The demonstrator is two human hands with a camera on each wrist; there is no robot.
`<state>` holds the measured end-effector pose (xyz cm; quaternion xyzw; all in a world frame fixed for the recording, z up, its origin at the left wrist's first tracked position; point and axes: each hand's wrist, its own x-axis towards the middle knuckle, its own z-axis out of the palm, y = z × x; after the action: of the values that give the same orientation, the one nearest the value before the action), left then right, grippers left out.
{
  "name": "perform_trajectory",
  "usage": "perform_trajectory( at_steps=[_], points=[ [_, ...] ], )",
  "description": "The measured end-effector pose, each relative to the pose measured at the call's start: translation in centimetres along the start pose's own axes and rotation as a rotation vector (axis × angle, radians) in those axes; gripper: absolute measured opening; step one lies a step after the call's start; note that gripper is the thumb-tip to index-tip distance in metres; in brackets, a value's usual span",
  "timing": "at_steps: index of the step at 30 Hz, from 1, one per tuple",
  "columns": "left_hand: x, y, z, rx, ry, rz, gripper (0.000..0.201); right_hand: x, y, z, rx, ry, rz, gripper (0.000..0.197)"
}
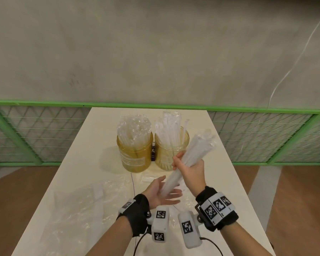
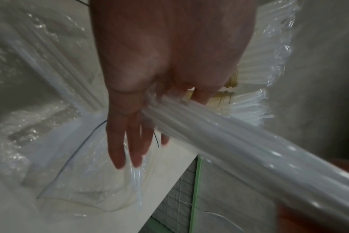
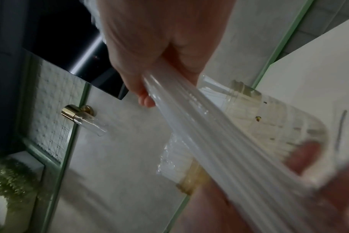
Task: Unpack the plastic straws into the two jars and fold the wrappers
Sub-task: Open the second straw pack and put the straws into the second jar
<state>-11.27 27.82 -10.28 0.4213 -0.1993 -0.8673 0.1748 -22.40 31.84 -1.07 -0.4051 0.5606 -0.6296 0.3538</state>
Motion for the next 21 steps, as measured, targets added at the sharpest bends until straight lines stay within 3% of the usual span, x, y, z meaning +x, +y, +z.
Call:
perform_trajectory(
  at_steps=[3, 6, 9, 15, 21],
  points=[
    [0.5, -0.3, -0.5, 0.206, 0.111, 0.025, 0.04, 2.6, -1.6, -0.4, -0.132, 0.013, -0.093, 0.021],
    [1.3, -1.0, -0.8, 0.652, 0.259, 0.082, 0.043, 6.7, -3.8, -0.9, -0.072, 0.23, -0.183, 0.025],
    [2.6, -1.9, -1.4, 0.868, 0.241, 0.138, 0.045, 10.8, -4.8, -0.5, 0.031, 0.368, -0.194, 0.025],
    [3.8, -2.7, -2.7, 0.984, 0.276, 0.171, 0.041, 15.9, -1.5, 0.8, -0.064, 0.339, -0.14, 0.015],
    [4.1, -2.5, -3.9, 1.082, 0.249, 0.225, 0.045, 15.9, 3.7, 0.9, -0.284, 0.19, 0.011, 0.027]
  ],
)
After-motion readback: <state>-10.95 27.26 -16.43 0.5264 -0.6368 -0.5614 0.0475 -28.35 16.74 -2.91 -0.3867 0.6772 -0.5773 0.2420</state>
